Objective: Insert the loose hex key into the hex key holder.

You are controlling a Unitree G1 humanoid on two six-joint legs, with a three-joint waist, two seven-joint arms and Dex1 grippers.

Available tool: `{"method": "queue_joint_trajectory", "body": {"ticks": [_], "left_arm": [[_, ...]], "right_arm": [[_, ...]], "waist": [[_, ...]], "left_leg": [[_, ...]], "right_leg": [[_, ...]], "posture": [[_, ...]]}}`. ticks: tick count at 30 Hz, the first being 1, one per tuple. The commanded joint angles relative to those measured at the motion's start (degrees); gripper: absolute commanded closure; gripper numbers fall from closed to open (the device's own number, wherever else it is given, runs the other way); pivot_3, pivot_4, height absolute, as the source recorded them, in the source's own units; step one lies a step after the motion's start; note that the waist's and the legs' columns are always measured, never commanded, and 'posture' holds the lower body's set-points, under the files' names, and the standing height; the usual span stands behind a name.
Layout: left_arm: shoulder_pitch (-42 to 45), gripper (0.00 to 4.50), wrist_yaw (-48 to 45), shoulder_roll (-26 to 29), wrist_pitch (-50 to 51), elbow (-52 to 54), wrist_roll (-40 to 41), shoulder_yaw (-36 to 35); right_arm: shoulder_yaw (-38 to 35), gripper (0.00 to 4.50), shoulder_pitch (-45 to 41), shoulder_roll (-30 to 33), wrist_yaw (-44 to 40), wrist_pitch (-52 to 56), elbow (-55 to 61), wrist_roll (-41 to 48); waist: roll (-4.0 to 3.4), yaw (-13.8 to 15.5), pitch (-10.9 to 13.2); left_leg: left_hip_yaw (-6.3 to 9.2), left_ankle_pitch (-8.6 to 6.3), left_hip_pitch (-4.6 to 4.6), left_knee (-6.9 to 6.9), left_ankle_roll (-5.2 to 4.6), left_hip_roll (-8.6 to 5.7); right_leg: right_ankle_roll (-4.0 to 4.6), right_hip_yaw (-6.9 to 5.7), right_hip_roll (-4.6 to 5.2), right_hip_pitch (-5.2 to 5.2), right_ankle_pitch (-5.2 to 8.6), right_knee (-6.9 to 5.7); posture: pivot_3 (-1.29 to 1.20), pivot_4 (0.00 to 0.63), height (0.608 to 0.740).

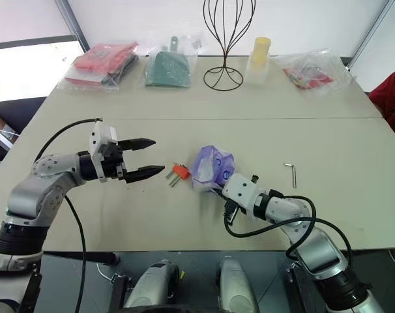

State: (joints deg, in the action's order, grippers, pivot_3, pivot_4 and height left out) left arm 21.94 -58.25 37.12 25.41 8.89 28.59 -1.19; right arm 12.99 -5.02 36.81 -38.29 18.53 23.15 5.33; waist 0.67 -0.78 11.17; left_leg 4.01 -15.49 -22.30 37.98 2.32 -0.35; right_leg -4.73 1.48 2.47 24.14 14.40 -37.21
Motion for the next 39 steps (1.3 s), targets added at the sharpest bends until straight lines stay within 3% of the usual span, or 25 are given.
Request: {"method": "queue_joint_trajectory", "body": {"ticks": [1,4,8,11,14,17,24,36,39], "left_arm": [[-0.6,0.12,0.8,-0.3,-2.0,0.3,-0.7,-1.0],[-1.1,0.12,1.5,-0.6,-2.5,-0.1,-1.0,-1.4],[-2.3,0.12,2.4,-1.5,-2.5,0.8,-1.0,-1.2],[-2.9,0.12,3.1,-2.2,-2.6,1.4,-1.2,-0.5],[-3.2,0.12,3.4,-3.1,-2.9,1.4,-1.7,0.3],[-3.3,0.12,3.5,-3.4,-3.0,1.8,-2.1,0.5],[-5.3,0.12,5.8,-3.8,-2.2,3.9,-1.5,-0.5],[-5.2,0.12,6.6,-3.4,-2.6,2.0,-1.3,-1.4],[-4.5,0.12,6.1,-2.9,-2.6,0.8,-1.1,-2.0]], "right_arm": [[-5.4,4.48,-1.5,-2.2,2.4,0.9,0.9,2.3],[-12.5,4.48,-4.9,-4.1,10.1,0.5,-2.9,-0.1],[-20.8,4.48,-10.1,-1.2,22.9,-0.8,-13.1,-8.9],[-22.2,4.48,-12.1,0.6,26.1,-0.6,-18.8,-12.1],[-22.9,4.48,-15.3,-0.4,24.8,2.1,-25.1,-9.7],[-22.3,3.55,-17.3,1.4,23.4,3.8,-30.1,-10.5],[-19.8,0.03,-18.4,5.7,25.3,3.1,-35.1,-16.0],[-18.3,0.03,-12.9,2.3,18.7,9.4,-7.1,-13.6],[-17.6,0.03,-14.1,-2.4,16.3,10.2,-2.9,-7.9]], "waist": [[0.00,0.0,0.0],[0.00,0.0,0.0],[0.00,0.3,0.0],[0.01,0.2,0.0],[-0.01,-0.3,0.0],[-0.03,-0.4,0.0],[-0.04,-0.2,0.0],[-0.04,-0.1,0.0],[-0.02,-0.3,0.0]], "left_leg": [[0.00,0.00,0.00,0.00,0.00,0.00],[0.01,0.00,0.00,0.01,0.00,0.01],[-0.05,0.01,0.00,0.05,0.01,-0.08],[-0.03,0.00,-0.02,-0.02,0.01,-0.11],[-0.06,0.00,-0.01,-0.08,0.00,-0.10],[-0.12,0.00,0.03,-0.09,0.00,-0.04],[-0.18,0.00,0.03,-0.08,0.00,-0.05],[-0.15,0.00,0.04,-0.05,0.00,0.00],[-0.15,0.00,0.04,-0.05,0.00,0.00]], "right_leg": [[0.00,0.00,0.00,0.00,0.00,0.00],[0.00,0.00,0.02,0.00,-0.01,-0.02],[0.03,0.04,0.07,0.00,-0.03,-0.01],[0.01,0.03,0.09,0.00,-0.04,0.01],[0.00,0.03,0.07,0.04,-0.04,0.00],[0.00,0.08,0.01,0.06,-0.05,-0.05],[0.00,0.13,0.03,0.06,-0.05,-0.04],[-0.01,0.13,-0.01,0.06,-0.05,-0.07],[-0.01,0.13,-0.02,0.06,-0.05,-0.06]], "posture": [[0.00,0.150,0.740],[0.00,0.150,0.740],[0.00,0.150,0.740],[0.00,0.150,0.740],[0.00,0.150,0.740],[0.00,0.150,0.740],[0.00,0.150,0.740],[0.00,0.150,0.740],[0.00,0.150,0.740]]}}
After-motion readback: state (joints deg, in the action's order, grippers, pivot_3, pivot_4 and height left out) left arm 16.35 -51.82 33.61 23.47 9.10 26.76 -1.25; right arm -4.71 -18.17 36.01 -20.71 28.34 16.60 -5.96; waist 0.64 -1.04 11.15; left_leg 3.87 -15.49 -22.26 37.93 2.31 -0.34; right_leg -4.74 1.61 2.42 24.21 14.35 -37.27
